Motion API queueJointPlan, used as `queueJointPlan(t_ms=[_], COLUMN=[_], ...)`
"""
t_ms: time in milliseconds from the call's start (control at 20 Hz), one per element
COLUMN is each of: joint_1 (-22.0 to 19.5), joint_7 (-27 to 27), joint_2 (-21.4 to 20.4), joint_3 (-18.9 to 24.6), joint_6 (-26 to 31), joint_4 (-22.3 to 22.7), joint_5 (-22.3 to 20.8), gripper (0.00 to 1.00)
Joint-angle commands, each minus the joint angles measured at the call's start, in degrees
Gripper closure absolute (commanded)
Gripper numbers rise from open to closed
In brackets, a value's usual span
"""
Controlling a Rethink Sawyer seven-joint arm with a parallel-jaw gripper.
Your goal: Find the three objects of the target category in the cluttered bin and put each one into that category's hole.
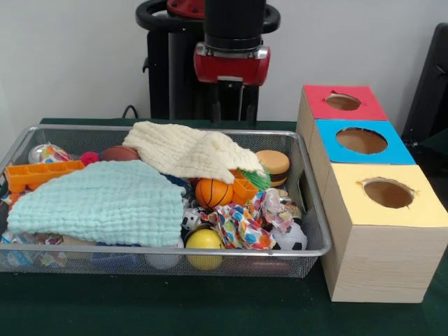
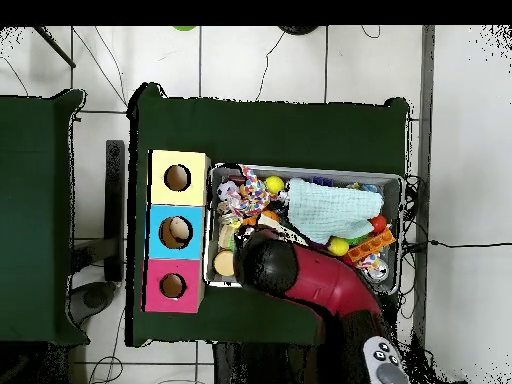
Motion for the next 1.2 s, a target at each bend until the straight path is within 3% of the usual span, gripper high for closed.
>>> queueJointPlan(t_ms=[50,700,1200], joint_1=[-3.26,-13.77,-17.41], joint_7=[1.5,1.42,0.91], joint_2=[0.83,6.48,11.67], joint_3=[5.02,9.32,9.33], joint_6=[2.16,-6.87,-4.89], joint_4=[-4.71,-4.67,-14.85], joint_5=[-2.2,-3.93,-3.68], gripper=[0.0,0.0,0.0])
